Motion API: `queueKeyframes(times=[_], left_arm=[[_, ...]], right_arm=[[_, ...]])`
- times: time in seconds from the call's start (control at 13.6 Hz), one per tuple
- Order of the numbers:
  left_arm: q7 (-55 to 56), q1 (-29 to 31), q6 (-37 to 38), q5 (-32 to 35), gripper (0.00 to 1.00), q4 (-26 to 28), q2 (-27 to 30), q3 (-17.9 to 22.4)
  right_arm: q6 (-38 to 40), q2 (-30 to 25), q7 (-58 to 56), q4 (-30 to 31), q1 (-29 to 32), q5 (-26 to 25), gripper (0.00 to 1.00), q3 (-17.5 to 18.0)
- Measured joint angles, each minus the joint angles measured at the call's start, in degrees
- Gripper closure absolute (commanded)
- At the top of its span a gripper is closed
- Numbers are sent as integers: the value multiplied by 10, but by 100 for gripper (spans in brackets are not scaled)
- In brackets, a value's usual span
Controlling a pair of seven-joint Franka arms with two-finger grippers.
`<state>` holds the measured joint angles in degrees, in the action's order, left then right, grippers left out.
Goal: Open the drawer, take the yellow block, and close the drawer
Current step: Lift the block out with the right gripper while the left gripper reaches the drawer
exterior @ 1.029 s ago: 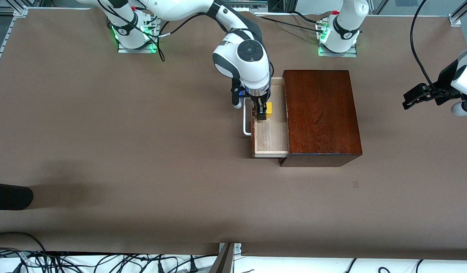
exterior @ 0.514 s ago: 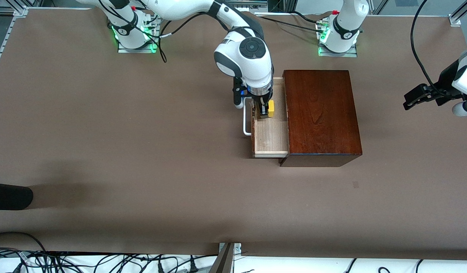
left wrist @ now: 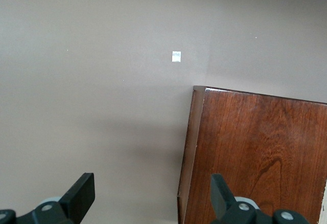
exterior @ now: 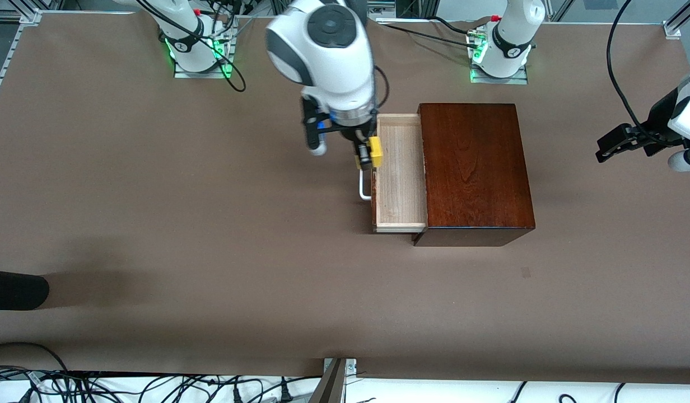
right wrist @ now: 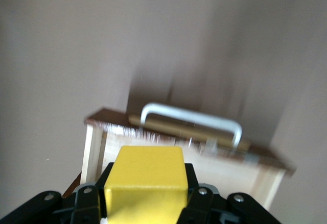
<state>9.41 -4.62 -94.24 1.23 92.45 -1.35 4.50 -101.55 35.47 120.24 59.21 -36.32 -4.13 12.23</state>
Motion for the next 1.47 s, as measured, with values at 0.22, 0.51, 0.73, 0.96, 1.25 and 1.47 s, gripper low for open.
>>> queueKeyframes(times=[0.22,0.51,0.73,0.96,1.25,1.47], left_arm=[[0,0,0,0,0,0,0,0],[0,-3,-3,-25,0,0,-15,-4],[0,-2,-4,-42,0,0,-23,-6],[0,-4,-1,-59,0,0,-23,-10],[82,-11,12,-64,0,0,-23,-73],[175,-19,14,-64,0,-1,-23,-136]], right_arm=[[66,-9,-180,2,42,1,100,-10],[70,-25,-426,56,54,8,100,-95],[46,-62,-604,124,56,38,100,-174],[16,-84,-811,189,59,107,100,-276],[-82,-84,-1043,290,88,159,100,-352],[-142,-51,-1171,330,139,204,100,-353]])
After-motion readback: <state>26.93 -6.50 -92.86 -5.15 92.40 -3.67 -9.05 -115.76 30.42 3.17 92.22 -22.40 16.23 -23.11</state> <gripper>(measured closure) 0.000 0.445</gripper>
